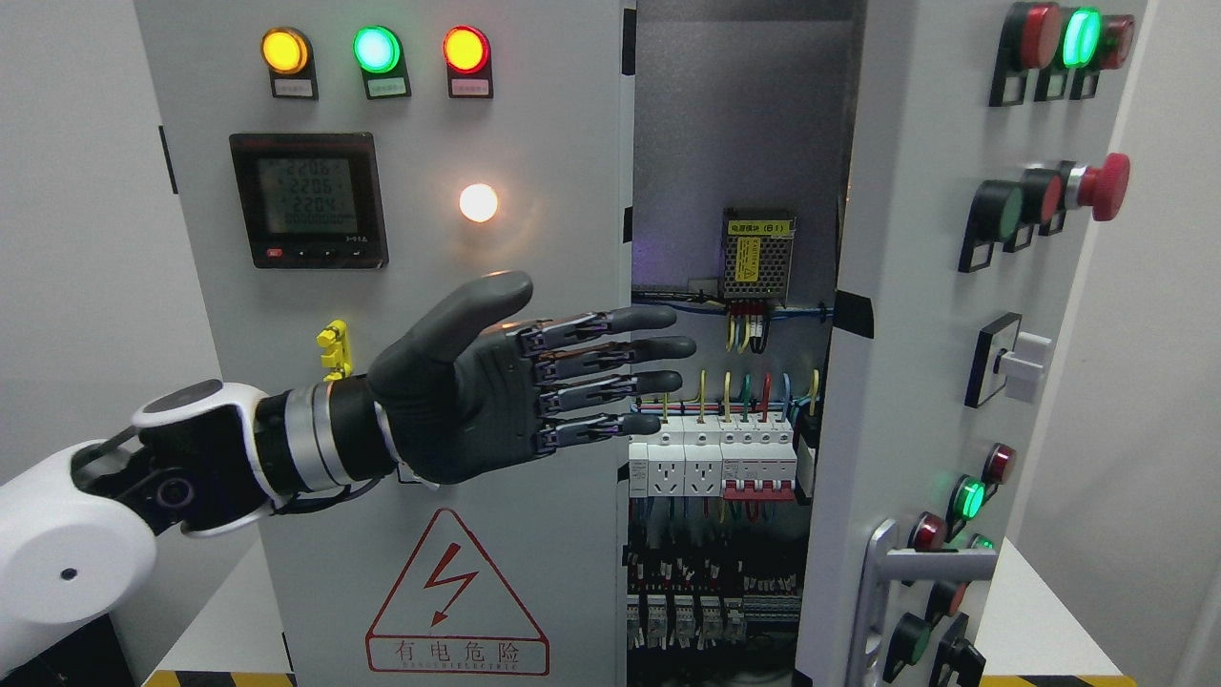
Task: Open door with both hands
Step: 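Insert the left hand fingers behind the edge of the button-panel door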
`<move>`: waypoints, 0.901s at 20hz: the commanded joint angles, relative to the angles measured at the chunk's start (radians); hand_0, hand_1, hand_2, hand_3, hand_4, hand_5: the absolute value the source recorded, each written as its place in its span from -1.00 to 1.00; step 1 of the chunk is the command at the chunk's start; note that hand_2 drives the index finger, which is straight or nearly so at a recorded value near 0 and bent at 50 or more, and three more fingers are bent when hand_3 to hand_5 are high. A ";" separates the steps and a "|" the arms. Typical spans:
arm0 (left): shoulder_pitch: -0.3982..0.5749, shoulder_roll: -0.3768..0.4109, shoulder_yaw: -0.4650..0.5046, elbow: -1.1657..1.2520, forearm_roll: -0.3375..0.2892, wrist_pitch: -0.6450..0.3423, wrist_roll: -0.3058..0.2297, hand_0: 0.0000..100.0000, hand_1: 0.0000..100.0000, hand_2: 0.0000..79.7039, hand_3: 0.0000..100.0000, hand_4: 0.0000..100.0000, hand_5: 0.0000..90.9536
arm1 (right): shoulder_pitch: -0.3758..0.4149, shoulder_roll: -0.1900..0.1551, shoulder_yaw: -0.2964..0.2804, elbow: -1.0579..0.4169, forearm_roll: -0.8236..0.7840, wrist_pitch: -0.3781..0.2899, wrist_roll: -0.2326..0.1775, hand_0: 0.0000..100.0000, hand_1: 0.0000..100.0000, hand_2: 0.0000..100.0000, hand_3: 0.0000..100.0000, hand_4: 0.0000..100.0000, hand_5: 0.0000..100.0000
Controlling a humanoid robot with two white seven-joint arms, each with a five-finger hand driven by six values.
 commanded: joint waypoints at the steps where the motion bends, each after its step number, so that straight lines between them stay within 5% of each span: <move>1: -0.025 -0.209 -0.031 0.025 -0.002 0.002 0.051 -0.76 -0.22 -1.00 -1.00 -1.00 -1.00 | 0.000 0.000 0.000 0.000 0.000 -0.001 0.000 -0.76 -0.22 -1.00 -1.00 -1.00 -1.00; 9: -0.027 -0.345 -0.027 0.068 -0.004 0.006 0.195 -0.76 -0.22 -1.00 -1.00 -1.00 -1.00 | 0.000 0.000 0.000 0.000 0.000 -0.001 0.000 -0.76 -0.22 -1.00 -1.00 -1.00 -1.00; 18: -0.028 -0.410 -0.027 0.068 -0.005 0.006 0.242 -0.76 -0.22 -1.00 -1.00 -1.00 -1.00 | 0.000 0.000 0.000 0.000 0.000 -0.001 0.000 -0.76 -0.22 -1.00 -1.00 -1.00 -1.00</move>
